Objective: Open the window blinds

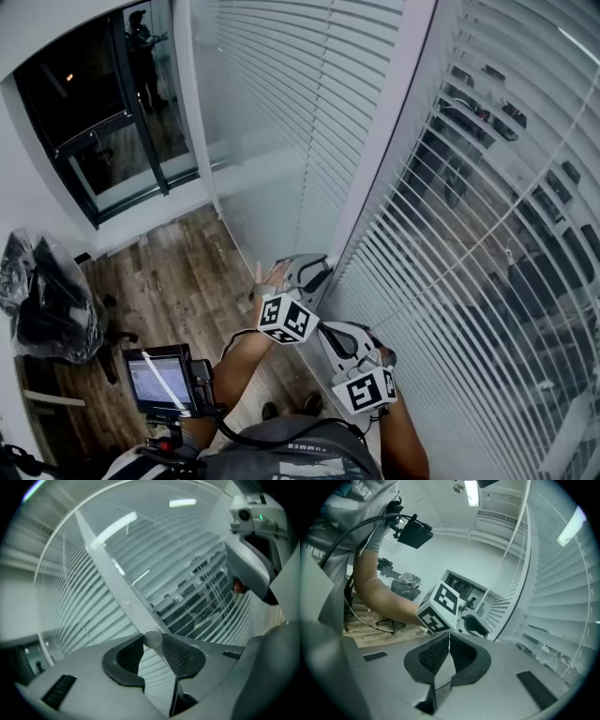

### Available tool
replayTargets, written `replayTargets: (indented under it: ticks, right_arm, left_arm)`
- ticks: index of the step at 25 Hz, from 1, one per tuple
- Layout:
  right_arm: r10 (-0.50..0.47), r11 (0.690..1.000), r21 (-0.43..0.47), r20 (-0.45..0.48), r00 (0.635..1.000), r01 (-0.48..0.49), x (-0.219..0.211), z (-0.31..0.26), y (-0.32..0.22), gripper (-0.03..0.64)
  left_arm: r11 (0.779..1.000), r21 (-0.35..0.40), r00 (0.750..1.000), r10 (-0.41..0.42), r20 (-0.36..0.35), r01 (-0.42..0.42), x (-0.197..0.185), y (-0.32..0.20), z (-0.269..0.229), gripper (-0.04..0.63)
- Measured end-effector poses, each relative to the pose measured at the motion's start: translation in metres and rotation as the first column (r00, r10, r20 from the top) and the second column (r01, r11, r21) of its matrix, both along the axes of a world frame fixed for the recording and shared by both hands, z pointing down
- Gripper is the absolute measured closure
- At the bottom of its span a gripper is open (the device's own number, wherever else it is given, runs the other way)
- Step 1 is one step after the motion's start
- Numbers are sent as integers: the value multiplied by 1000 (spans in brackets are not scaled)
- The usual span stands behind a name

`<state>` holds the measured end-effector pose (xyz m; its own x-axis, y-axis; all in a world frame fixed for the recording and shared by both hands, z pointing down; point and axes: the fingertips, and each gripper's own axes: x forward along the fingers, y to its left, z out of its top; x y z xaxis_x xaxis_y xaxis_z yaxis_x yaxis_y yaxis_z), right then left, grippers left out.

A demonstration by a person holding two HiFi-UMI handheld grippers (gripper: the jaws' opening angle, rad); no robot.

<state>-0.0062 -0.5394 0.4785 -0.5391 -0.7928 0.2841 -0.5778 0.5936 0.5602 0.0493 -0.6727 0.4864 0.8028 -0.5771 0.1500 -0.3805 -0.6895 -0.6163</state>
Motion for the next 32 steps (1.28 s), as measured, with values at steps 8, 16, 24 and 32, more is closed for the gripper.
replayTargets:
  ticks: [8, 16, 24, 32]
  right_arm:
    - [-1, 1000, 12, 13, 1000, 1, 4, -11, 2, 614]
    - [-15, 997, 76, 29, 999, 13, -3, -27, 7, 614]
    - [-18, 992, 122, 30, 999, 14, -6, -50, 10, 614]
    - [0, 994, 109, 29, 1000, -3, -1, -45, 7, 614]
  left_arm:
    - [636, -609, 720, -120, -684, -473, -11, -9, -22, 469]
    - [830, -485, 875, 8, -484, -276, -2, -3, -12, 469]
    - [986, 169, 997, -7, 77, -6, 9, 11, -11, 469]
    - [784, -528, 839, -16, -544, -327, -4, -2, -15, 469]
